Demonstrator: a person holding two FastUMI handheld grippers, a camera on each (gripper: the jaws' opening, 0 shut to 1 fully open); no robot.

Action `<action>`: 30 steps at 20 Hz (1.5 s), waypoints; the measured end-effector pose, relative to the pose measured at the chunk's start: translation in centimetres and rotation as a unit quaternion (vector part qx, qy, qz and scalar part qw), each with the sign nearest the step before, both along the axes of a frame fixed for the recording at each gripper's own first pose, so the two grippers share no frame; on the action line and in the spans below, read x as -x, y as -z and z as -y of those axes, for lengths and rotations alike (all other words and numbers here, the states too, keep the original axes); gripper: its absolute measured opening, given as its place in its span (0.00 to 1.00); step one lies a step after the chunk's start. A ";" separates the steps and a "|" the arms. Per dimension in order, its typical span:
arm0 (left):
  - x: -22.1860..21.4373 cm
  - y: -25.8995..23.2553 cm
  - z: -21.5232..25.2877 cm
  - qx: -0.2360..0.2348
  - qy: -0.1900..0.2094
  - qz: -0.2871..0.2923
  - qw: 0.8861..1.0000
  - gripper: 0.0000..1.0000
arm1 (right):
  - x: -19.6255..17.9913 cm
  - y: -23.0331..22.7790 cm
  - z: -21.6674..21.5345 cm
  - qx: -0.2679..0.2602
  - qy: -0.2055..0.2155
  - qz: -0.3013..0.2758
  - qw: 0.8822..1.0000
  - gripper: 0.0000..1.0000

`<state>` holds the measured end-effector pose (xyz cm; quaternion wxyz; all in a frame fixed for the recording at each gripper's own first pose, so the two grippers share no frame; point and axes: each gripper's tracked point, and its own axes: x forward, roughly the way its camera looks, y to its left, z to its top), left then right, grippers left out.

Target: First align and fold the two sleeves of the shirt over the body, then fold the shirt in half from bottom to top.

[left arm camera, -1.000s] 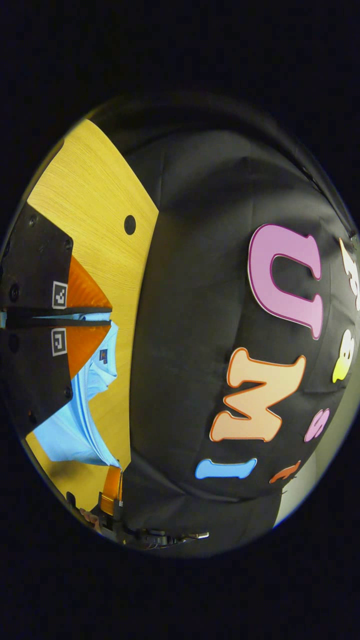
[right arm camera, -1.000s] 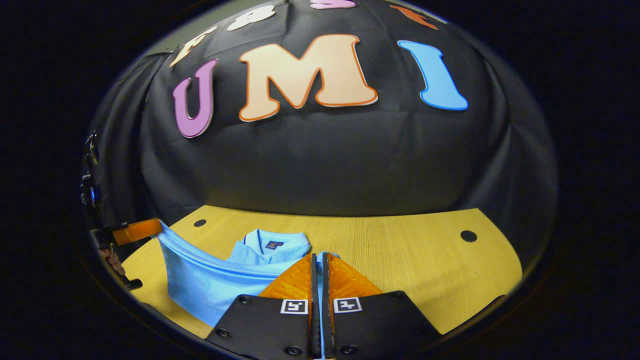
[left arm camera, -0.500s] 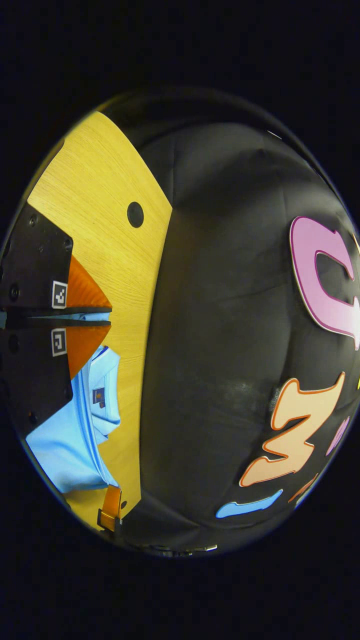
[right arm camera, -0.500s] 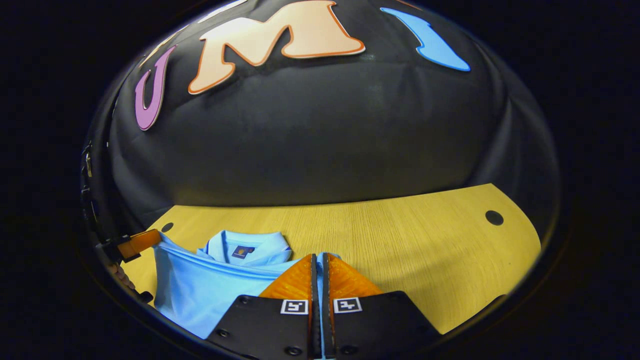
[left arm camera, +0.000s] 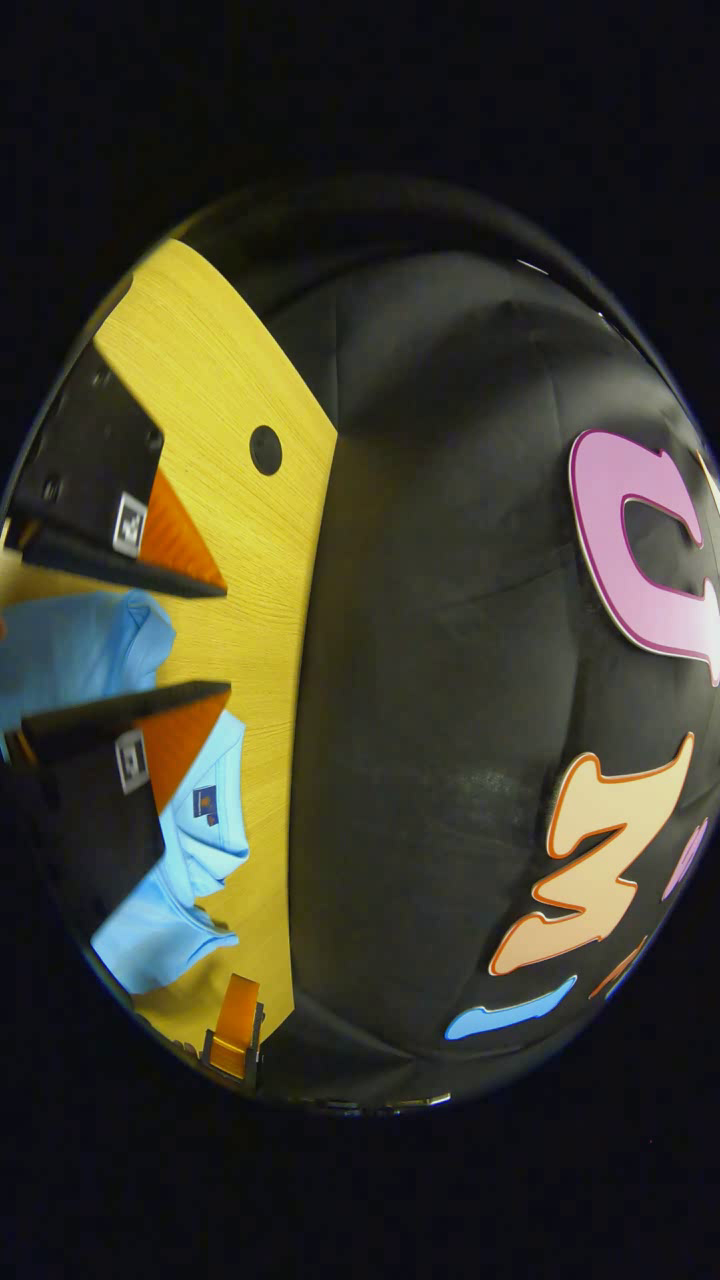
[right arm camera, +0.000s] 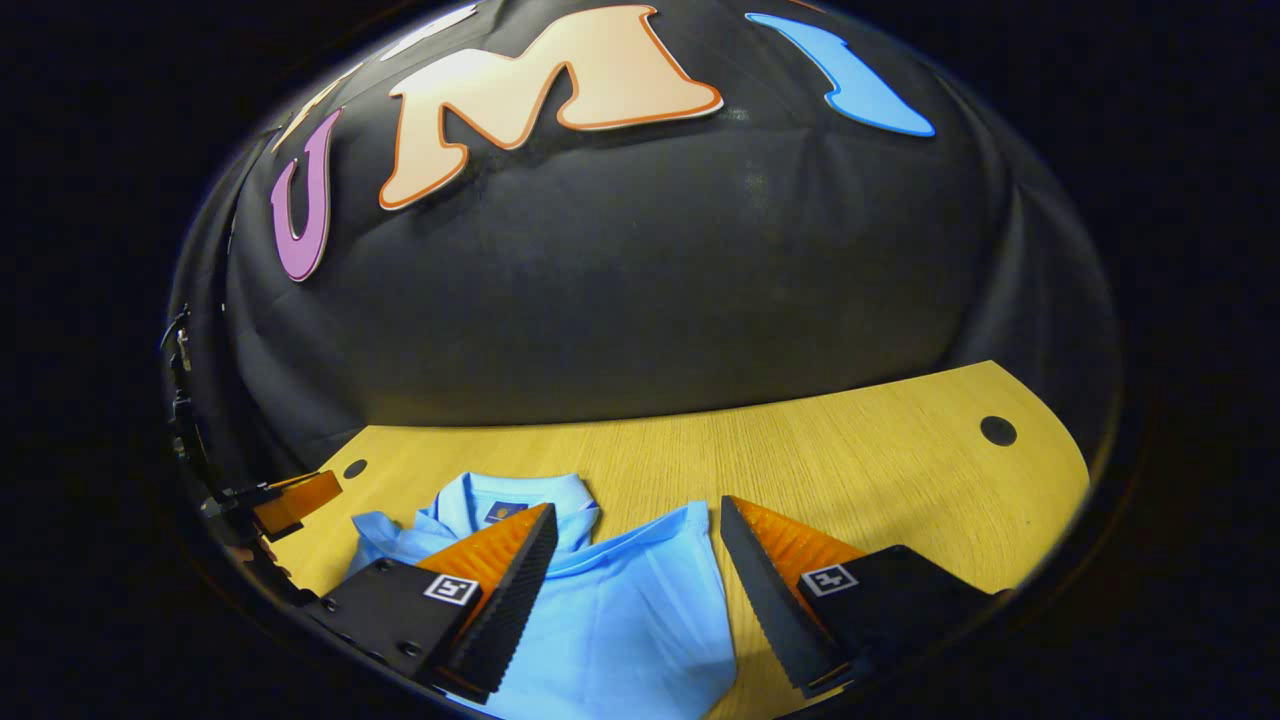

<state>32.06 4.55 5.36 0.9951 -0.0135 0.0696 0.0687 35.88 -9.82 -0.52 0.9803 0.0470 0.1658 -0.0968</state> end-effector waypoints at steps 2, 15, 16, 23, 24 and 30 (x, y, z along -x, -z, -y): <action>2.4 -1.1 -0.5 -0.018 -0.007 0.016 1.000 0.81 | 1.9 -1.3 -0.9 0.018 -0.011 0.018 1.000 0.97; 22.5 -0.5 4.2 -0.062 0.069 0.078 0.993 0.95 | 20.4 -2.5 -9.0 0.058 -0.109 0.093 0.988 0.98; 23.7 -0.1 4.5 -0.064 0.072 0.081 0.992 0.95 | 21.8 -2.5 -9.4 0.060 -0.112 0.100 0.987 0.98; 29.2 2.7 6.6 -0.032 0.096 0.083 0.991 0.95 | 29.2 -0.7 -12.7 0.056 -0.137 0.118 0.982 0.98; 29.6 2.7 6.5 -0.033 0.092 0.091 0.991 0.95 | 29.9 -0.4 -12.8 0.054 -0.138 0.121 0.982 0.98; 30.7 2.4 7.9 -0.042 0.094 0.100 0.990 0.95 | 32.0 0.5 -13.1 0.053 -0.140 0.125 0.981 0.95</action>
